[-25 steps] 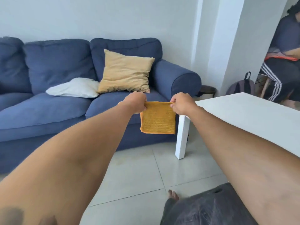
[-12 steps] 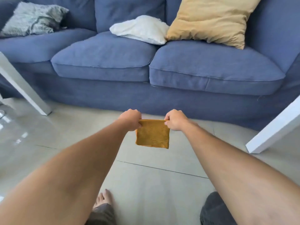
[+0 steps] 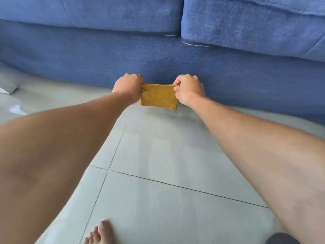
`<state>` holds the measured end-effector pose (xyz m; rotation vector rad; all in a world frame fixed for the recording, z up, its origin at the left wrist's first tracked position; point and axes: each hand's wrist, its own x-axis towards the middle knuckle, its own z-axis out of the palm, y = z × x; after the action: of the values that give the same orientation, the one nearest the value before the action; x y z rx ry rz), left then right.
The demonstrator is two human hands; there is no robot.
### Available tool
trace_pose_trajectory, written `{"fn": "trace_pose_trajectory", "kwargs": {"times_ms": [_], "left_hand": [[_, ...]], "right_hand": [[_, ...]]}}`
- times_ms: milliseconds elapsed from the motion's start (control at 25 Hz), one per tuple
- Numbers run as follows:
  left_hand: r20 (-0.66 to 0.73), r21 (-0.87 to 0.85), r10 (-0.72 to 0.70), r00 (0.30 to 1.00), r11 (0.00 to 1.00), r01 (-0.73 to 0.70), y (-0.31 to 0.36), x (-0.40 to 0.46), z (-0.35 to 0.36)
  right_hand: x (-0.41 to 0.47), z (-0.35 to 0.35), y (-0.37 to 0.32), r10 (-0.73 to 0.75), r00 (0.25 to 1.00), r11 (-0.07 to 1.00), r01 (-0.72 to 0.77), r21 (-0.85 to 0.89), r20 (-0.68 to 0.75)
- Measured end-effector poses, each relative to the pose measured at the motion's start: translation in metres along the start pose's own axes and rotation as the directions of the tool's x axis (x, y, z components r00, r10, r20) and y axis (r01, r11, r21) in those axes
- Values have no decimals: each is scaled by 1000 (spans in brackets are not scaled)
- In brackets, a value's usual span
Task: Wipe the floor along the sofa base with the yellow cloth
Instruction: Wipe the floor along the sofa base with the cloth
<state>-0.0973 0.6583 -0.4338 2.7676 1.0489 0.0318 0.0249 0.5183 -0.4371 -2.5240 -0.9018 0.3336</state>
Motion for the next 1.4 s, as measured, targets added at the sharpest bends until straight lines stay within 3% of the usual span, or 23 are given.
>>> {"fn": "trace_pose_trajectory", "kwargs": {"times_ms": [120, 280, 360, 440, 520, 600, 680, 800, 1040, 1280, 1400], "left_hand": [[-17, -13, 4, 1000, 1000, -4, -9, 11, 15], [258, 71, 26, 966, 996, -46, -27, -14, 68], [330, 50, 6, 944, 998, -24, -31, -28, 90], [259, -33, -29, 965, 999, 39, -27, -34, 108], [165, -72, -31, 986, 996, 43, -18, -31, 130], [157, -87, -4, 988, 996, 18, -3, -25, 157], [189, -56, 6, 982, 998, 5, 10, -23, 188], [71, 4, 10, 997, 1000, -11, 13, -8, 222], [53, 44, 47, 997, 998, -50, 0, 54, 216], [81, 69, 125, 989, 989, -131, 10, -22, 218], [72, 80, 108, 992, 990, -114, -6, -44, 217]], "right_hand": [[8, 11, 0, -38, 999, 999, 38, 9, -14], [-13, 57, 38, -65, 962, 995, 84, -62, 267], [-32, 82, 61, -36, 935, 996, 64, -67, 352], [-56, 107, 81, -38, 958, 988, 79, -133, 285], [-82, 131, 101, -62, 992, 971, 85, -222, 111], [-100, 151, 118, -111, 993, 962, 100, -253, -32], [-109, 169, 134, -180, 979, 960, 154, -236, -94], [-114, 186, 148, -251, 955, 956, 219, -197, -158], [-113, 190, 151, -286, 934, 944, 237, -230, -212], [-116, 180, 153, -283, 945, 954, 259, -152, -162], [-126, 164, 172, -286, 947, 947, 256, -196, -144]]}}
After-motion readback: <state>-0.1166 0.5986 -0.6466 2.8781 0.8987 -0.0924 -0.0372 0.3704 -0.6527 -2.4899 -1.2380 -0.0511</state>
